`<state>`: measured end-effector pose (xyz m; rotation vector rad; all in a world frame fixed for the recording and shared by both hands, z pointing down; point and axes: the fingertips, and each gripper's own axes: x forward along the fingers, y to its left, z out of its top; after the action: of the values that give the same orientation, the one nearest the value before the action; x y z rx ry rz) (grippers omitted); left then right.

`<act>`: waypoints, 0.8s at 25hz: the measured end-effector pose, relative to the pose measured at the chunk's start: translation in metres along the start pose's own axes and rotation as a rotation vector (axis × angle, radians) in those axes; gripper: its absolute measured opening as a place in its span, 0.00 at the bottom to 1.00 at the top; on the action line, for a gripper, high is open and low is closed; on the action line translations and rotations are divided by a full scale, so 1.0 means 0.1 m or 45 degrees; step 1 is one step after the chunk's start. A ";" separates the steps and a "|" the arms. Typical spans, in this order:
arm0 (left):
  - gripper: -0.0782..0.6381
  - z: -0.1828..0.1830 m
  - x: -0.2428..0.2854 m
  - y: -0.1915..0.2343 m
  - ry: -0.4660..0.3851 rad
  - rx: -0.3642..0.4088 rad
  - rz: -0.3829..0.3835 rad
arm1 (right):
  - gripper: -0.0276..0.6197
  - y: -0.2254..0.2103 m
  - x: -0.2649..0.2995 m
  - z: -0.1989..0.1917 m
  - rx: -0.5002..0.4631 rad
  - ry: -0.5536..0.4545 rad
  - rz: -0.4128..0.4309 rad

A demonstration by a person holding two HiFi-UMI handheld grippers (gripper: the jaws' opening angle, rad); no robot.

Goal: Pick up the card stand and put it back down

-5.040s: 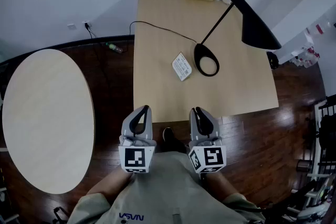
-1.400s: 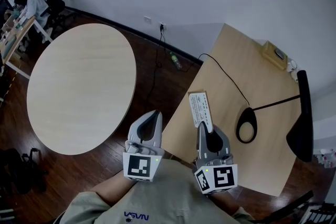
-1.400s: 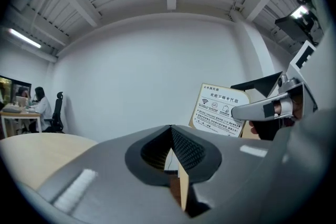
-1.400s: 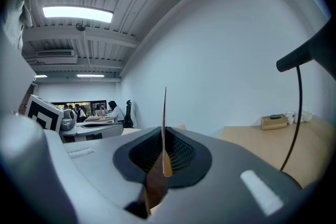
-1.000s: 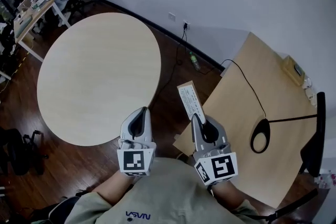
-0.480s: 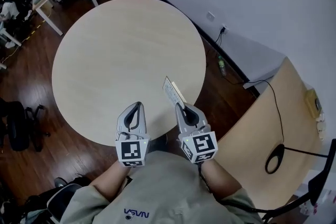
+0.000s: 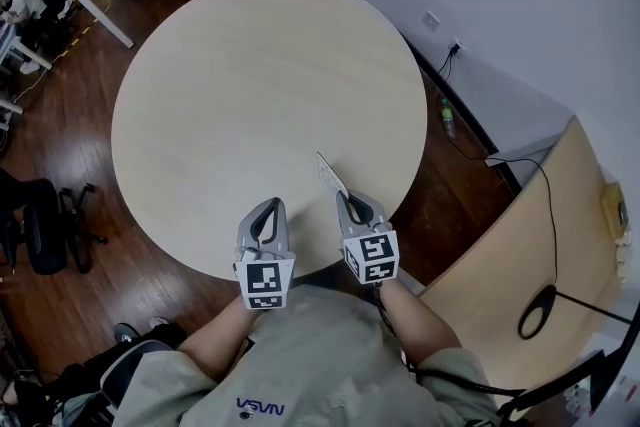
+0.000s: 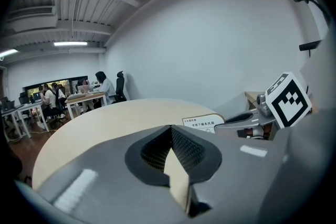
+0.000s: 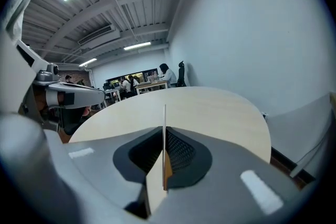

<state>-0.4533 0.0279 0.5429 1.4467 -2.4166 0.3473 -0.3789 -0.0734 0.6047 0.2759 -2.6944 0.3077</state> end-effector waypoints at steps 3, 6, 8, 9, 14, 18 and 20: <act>0.12 -0.03 0.04 -0.02 0.000 0.005 -0.024 | 0.07 0.01 0.05 -0.06 0.004 -0.007 0.012; 0.12 -0.05 0.09 -0.05 0.013 0.012 -0.039 | 0.07 0.03 0.08 -0.21 -0.027 0.044 0.026; 0.12 -0.06 0.11 -0.09 0.021 0.017 -0.051 | 0.07 0.04 0.11 -0.32 -0.058 0.088 0.031; 0.12 -0.07 0.11 -0.11 0.025 0.019 -0.057 | 0.07 0.05 0.13 -0.36 -0.076 0.102 0.031; 0.12 -0.09 0.10 -0.20 0.036 0.007 -0.078 | 0.12 0.16 0.15 -0.34 -0.152 0.151 0.072; 0.12 0.02 0.08 -0.36 -0.001 -0.027 -0.116 | 0.20 0.09 -0.22 -0.20 -0.106 0.106 0.033; 0.12 0.11 0.07 -0.49 -0.028 -0.036 -0.157 | 0.19 0.02 -0.48 -0.08 -0.070 0.037 -0.025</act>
<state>-0.4147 -0.0040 0.5377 1.5859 -2.3257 0.2687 -0.3335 -0.0622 0.5909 0.2790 -2.6648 0.2296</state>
